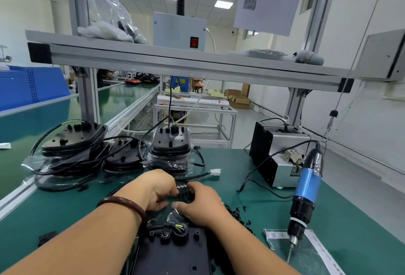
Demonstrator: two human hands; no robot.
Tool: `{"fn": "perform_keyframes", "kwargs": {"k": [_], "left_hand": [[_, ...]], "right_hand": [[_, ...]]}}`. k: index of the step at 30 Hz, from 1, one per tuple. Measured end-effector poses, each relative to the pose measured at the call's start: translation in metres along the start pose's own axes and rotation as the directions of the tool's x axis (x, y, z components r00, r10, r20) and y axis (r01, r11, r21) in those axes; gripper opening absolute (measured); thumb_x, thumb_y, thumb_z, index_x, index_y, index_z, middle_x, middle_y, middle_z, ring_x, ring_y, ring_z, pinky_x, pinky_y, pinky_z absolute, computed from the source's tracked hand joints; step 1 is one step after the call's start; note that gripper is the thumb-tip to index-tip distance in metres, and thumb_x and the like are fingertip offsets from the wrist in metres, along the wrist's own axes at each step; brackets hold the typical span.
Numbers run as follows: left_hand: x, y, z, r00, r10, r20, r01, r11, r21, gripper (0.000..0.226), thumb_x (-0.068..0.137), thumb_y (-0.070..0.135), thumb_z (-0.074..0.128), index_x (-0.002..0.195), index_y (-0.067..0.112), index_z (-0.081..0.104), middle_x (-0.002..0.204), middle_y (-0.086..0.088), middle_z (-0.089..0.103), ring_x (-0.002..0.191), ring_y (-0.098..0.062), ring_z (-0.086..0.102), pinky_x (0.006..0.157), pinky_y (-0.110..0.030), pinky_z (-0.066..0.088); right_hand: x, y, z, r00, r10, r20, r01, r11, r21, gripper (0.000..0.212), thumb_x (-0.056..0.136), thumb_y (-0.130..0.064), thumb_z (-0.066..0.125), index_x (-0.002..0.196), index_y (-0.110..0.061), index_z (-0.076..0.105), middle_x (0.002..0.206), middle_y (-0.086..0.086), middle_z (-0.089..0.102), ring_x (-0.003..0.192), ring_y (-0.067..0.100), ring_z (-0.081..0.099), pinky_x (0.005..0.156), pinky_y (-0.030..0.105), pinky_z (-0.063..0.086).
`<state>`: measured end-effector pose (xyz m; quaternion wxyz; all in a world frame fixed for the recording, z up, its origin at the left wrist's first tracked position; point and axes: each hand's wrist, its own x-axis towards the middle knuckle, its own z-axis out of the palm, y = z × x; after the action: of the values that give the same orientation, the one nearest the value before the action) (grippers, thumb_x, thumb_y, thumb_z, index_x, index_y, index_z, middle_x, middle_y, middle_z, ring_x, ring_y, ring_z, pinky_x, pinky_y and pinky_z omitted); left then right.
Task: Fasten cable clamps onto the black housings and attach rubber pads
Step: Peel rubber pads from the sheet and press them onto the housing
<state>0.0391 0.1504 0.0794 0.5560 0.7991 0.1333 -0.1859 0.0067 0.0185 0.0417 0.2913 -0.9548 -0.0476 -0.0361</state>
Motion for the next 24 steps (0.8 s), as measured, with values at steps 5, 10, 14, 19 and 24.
{"fn": "perform_keyframes", "kwargs": {"k": [5, 10, 14, 19, 24], "left_hand": [[-0.001, -0.005, -0.013, 0.993, 0.019, 0.113, 0.000, 0.986, -0.166, 0.028, 0.087, -0.005, 0.053, 0.098, 0.016, 0.068, 0.065, 0.003, 0.053, 0.051, -0.007, 0.042, 0.046, -0.015, 0.030], [-0.007, -0.006, -0.023, 0.969, 0.154, 0.191, -0.074, 0.926, -0.371, 0.029, 0.091, -0.008, 0.049, 0.103, 0.013, 0.065, 0.073, 0.001, 0.064, 0.064, -0.007, 0.059, 0.051, -0.016, 0.048], [-0.014, -0.005, -0.025, 0.951, 0.234, 0.202, -0.151, 0.922, -0.356, 0.029, 0.090, -0.012, 0.049, 0.107, 0.007, 0.062, 0.084, -0.006, 0.065, 0.073, -0.012, 0.061, 0.062, -0.022, 0.055], [-0.020, -0.005, -0.015, 0.948, 0.298, 0.113, -0.245, 0.909, -0.336, 0.025, 0.086, -0.015, 0.054, 0.104, 0.002, 0.058, 0.086, -0.011, 0.063, 0.075, -0.017, 0.062, 0.062, -0.023, 0.057], [-0.023, -0.005, -0.005, 0.931, 0.362, 0.040, -0.341, 0.905, -0.252, 0.029, 0.088, -0.014, 0.052, 0.107, 0.007, 0.056, 0.096, -0.013, 0.066, 0.081, -0.017, 0.064, 0.067, -0.022, 0.056]], "right_hand": [[-0.001, 0.000, 0.002, 0.989, -0.062, -0.134, 0.078, 0.990, 0.115, 0.046, 0.085, -0.038, 0.068, 0.129, -0.028, 0.059, 0.126, -0.008, 0.062, 0.119, 0.014, 0.055, 0.089, 0.018, 0.038], [0.000, -0.006, 0.000, 0.927, -0.218, -0.305, 0.251, 0.965, 0.071, 0.030, 0.090, -0.025, 0.064, 0.120, -0.023, 0.068, 0.117, -0.005, 0.063, 0.112, 0.012, 0.050, 0.087, 0.002, 0.026], [0.001, -0.009, 0.001, 0.905, -0.240, -0.352, 0.289, 0.953, 0.094, 0.021, 0.091, -0.023, 0.061, 0.108, -0.023, 0.074, 0.099, -0.003, 0.069, 0.096, 0.012, 0.059, 0.086, 0.016, 0.042], [-0.001, -0.010, 0.000, 0.906, -0.233, -0.352, 0.284, 0.953, 0.100, 0.018, 0.093, -0.023, 0.059, 0.094, -0.019, 0.077, 0.086, -0.002, 0.072, 0.084, 0.014, 0.060, 0.080, 0.027, 0.047], [-0.001, -0.009, -0.002, 0.924, -0.210, -0.320, 0.247, 0.966, 0.080, 0.022, 0.095, -0.024, 0.056, 0.091, -0.013, 0.075, 0.081, 0.003, 0.070, 0.078, 0.019, 0.060, 0.074, 0.031, 0.049]]}}
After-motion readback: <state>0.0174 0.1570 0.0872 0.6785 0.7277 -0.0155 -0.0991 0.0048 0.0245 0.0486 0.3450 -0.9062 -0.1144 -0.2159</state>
